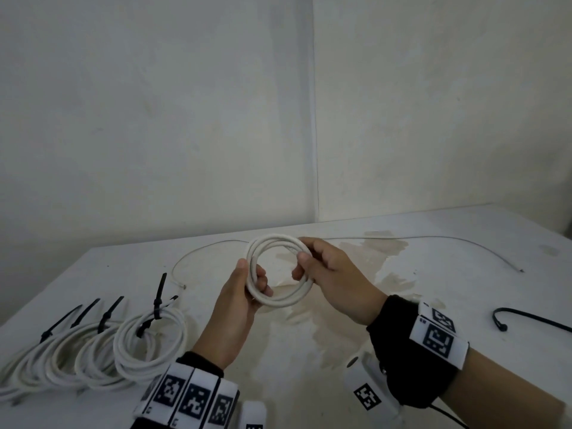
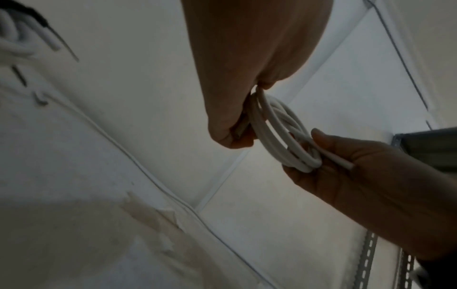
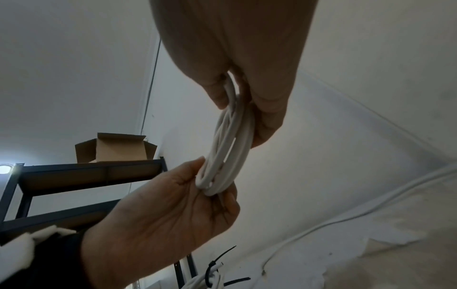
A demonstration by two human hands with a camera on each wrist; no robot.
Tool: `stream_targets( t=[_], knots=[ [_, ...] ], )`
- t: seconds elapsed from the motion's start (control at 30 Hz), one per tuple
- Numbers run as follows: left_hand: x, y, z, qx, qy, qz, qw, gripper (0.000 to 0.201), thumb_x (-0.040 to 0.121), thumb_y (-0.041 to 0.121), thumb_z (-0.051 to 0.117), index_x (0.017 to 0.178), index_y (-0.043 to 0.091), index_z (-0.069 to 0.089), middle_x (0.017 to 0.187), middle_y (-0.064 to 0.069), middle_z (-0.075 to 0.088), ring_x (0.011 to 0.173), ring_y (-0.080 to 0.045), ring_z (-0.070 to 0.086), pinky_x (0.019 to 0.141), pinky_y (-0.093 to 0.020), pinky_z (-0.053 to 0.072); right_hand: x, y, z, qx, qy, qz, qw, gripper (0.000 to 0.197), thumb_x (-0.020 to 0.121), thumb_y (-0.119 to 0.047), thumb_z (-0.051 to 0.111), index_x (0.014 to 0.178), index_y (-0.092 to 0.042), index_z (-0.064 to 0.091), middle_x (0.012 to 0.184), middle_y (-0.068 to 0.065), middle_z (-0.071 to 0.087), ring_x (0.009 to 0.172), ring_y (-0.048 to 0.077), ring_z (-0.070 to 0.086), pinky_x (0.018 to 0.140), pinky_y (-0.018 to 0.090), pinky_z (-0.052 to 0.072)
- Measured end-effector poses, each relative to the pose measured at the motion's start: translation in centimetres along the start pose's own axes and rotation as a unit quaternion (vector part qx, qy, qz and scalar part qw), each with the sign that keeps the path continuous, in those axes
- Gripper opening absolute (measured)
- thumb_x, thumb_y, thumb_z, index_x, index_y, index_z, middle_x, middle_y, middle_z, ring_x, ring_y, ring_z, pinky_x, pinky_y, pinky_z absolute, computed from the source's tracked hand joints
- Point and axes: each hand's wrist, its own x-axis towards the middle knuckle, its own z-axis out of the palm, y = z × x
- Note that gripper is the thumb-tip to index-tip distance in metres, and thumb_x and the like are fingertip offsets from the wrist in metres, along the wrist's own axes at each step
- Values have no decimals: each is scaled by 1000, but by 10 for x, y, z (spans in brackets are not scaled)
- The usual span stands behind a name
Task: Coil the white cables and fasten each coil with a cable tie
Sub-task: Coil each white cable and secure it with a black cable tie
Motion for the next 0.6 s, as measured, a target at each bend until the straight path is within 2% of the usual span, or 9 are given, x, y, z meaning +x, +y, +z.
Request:
stream_targets(
  t=[0.13, 0.27, 0.37, 0.43, 0.47, 0.53, 0.6],
  knots=[
    [0, 0, -6, 71, -38, -13, 997, 45, 100, 30, 24, 78, 7, 56, 64, -5, 52, 64, -16, 54, 71, -28, 46, 0, -3, -1, -48, -3, -10, 999, 18, 98, -15, 38, 111, -19, 50, 74, -5, 48, 59, -5, 51, 62, 8, 42],
    [0, 8, -12, 66, -71, -57, 994, 41, 99, 26, 24, 96, 6, 60, 71, -14, 68, 71, -22, 68, 71, -30, 52, -1, -11, -10, -111, -34, 5, 993, 26, 99, -17, 35, 121, -14, 49, 73, -3, 45, 63, 5, 48, 59, 8, 40],
    [3, 19, -8, 106, -113, -101, 983, 61, 98, 44, 18, 89, 4, 63, 69, -16, 68, 67, -25, 67, 67, -32, 51, -4, -18, -12, -159, -97, 15, 982, 26, 100, -19, 35, 120, -12, 49, 73, -6, 44, 63, 6, 45, 58, 10, 39],
    [5, 26, -2, 167, -138, -114, 970, 71, 93, 57, 18, 75, 4, 63, 59, -13, 63, 59, -25, 64, 66, -33, 50, -6, -21, -11, -184, -139, 10, 973, 26, 99, -19, 36, 119, -9, 50, 74, -7, 45, 63, 5, 44, 58, 12, 38],
    [5, 27, 2, 194, -141, -105, 965, 69, 90, 59, 24, 69, 5, 61, 54, -10, 58, 54, -23, 60, 63, -31, 50, -6, -22, -11, -189, -152, 9, 970, 27, 99, -18, 36, 119, -7, 51, 74, -6, 45, 63, 5, 43, 58, 12, 38],
    [2, 26, 11, 210, -131, -68, 967, 53, 86, 55, 40, 61, 9, 51, 46, -1, 40, 41, -14, 44, 54, -27, 47, -6, -24, -13, -183, -148, 10, 972, 26, 99, -17, 38, 119, -6, 51, 73, -5, 46, 62, 4, 44, 58, 11, 38],
    [-1, 22, 17, 171, -105, -50, 978, 44, 88, 46, 45, 59, 12, 42, 46, 5, 28, 38, -9, 29, 48, -23, 42, -5, -23, -15, -147, -127, 11, 981, 28, 98, -17, 39, 122, -6, 50, 75, -6, 48, 61, 0, 47, 60, 11, 40]
  ],
)
